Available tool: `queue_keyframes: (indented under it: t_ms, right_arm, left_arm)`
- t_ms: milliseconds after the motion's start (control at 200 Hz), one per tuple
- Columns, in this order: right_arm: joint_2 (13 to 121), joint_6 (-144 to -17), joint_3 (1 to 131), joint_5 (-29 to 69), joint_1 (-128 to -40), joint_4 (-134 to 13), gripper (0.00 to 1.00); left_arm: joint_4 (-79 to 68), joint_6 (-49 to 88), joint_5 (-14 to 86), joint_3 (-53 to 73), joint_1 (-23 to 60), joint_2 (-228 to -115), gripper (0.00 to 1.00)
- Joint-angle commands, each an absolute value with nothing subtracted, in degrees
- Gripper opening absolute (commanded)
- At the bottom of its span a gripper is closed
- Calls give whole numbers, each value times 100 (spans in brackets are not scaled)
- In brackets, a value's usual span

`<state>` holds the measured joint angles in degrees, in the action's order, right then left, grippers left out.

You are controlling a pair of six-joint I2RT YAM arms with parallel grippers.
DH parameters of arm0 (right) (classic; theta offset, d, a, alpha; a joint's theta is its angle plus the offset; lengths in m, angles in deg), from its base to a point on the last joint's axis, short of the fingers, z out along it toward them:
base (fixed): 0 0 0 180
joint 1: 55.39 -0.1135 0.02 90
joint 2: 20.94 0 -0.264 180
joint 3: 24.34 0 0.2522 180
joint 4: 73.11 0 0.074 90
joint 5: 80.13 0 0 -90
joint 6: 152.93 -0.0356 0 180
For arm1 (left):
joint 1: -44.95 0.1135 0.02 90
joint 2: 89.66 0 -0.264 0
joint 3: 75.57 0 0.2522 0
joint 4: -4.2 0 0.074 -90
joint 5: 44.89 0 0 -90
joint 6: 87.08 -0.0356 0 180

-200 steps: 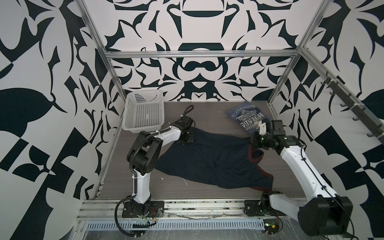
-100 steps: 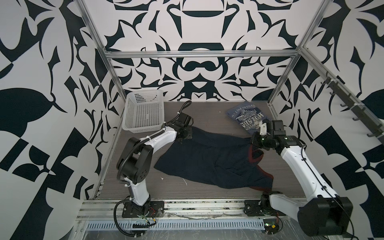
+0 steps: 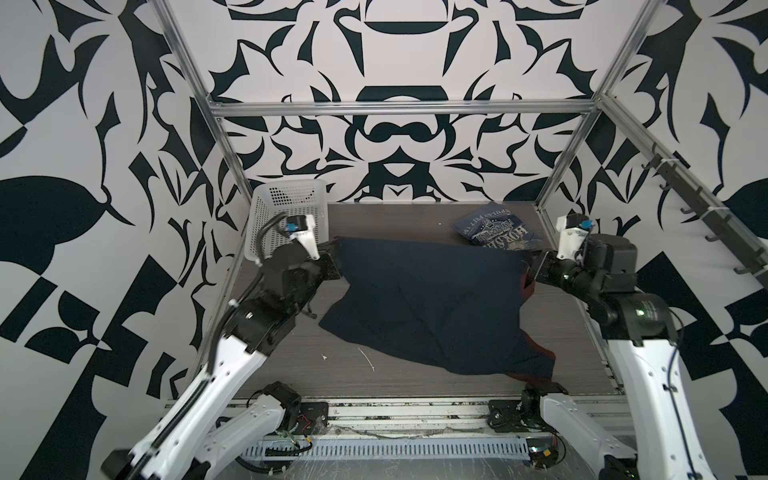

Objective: Fold and stack the tank tops
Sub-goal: 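Lift the navy tank top high with both grippers holding its edges, then swing the lifted navy tank top down flat onto the table with both grippers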

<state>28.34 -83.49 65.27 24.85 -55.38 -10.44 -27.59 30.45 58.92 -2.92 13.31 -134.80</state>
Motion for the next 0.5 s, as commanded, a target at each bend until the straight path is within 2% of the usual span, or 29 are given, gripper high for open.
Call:
queue_keyframes:
  t_ms: [0,160,380,495]
  right_arm:
    - [2507,-8185,7319,2849,-5497,-885,0]
    - [2306,-8092,8528,3271,-5501,-718,0]
    - [2518,-8346,10222,3706,-5492,-627,0]
    - [2683,-8465,10412,3722,-5486,-584,0]
  left_arm:
    - [-2950,2741,5785,111,1357,-12780,0]
    - [-3308,2351,5016,925,1357,-12153,0]
    - [-3676,2243,4247,1929,1357,-11987,0]
    - [-3538,2358,4500,1891,1357,-12016,0]
